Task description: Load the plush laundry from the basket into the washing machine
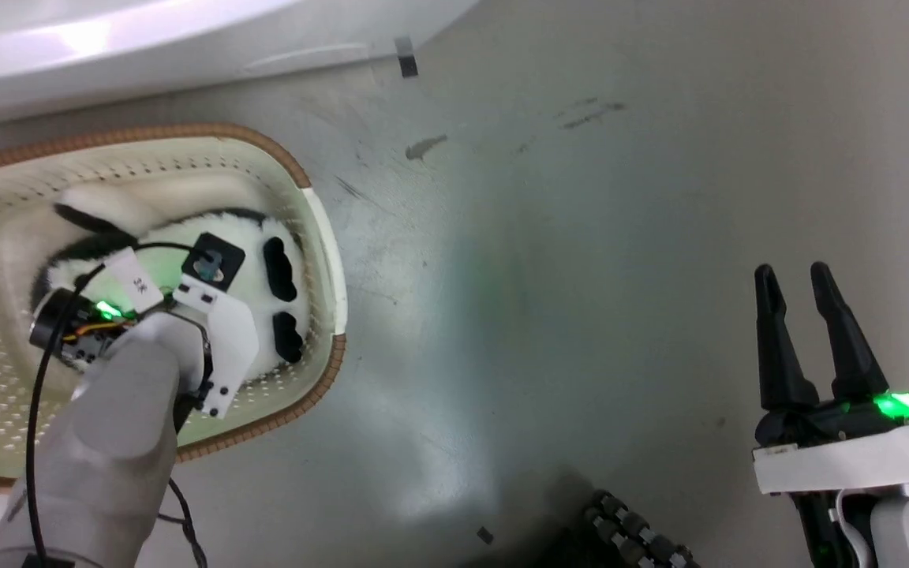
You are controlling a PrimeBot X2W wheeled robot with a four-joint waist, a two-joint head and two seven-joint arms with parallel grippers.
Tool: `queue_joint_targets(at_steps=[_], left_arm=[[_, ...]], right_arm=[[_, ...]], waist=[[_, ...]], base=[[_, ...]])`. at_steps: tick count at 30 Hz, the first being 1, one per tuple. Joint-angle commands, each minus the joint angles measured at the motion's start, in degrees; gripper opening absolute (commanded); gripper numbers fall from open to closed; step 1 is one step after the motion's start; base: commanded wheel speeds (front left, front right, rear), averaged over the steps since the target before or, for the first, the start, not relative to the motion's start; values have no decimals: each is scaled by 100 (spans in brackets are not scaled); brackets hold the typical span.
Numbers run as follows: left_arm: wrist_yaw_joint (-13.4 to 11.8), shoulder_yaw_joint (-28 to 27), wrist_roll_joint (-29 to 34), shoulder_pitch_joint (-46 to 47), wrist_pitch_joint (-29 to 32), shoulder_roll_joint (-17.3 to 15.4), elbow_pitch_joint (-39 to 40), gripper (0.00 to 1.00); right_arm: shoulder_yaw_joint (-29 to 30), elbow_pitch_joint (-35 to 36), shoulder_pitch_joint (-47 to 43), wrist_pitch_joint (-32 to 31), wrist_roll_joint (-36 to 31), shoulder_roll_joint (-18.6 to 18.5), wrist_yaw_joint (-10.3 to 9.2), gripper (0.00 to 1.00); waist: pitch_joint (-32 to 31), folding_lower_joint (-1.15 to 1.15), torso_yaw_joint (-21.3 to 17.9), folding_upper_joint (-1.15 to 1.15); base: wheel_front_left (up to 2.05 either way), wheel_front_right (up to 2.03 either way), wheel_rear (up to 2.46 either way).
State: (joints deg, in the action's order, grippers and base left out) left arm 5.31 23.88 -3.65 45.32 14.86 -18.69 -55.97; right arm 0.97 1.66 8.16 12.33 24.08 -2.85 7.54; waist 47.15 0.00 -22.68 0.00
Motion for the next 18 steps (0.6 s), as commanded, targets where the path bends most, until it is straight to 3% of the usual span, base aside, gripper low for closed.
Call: queue_joint_targets(at_steps=[1, 2, 7, 13, 18], left_arm=[[-26, 92, -25, 145, 66, -70, -255, 11], [-23, 114, -43, 176, 52, -94, -324, 0], [-123, 195, -139, 226, -165, -236, -635, 0], [-500, 51, -462, 40, -801, -416, -943, 0], [-591, 38, -728, -236, -1560, -77, -1063, 0]], right_arm=[[-7, 23, 158, 72, 101, -2, -5, 100], [-19, 12, 176, 84, 125, -2, -5, 100], [-71, -82, 289, 144, 246, -2, -5, 100], [-284, -226, 507, 215, 287, -2, -5, 100], [12, -304, 351, 267, 8, -3, -5, 100]], waist=[[122, 0, -86, 0], [153, 0, -119, 0], [196, 0, -330, 0], [-64, 0, -623, 0], [-723, 0, -316, 0]], base=[[0, 0, 0], [0, 0, 0], [0, 0, 0], [0, 0, 0], [0, 0, 0]])
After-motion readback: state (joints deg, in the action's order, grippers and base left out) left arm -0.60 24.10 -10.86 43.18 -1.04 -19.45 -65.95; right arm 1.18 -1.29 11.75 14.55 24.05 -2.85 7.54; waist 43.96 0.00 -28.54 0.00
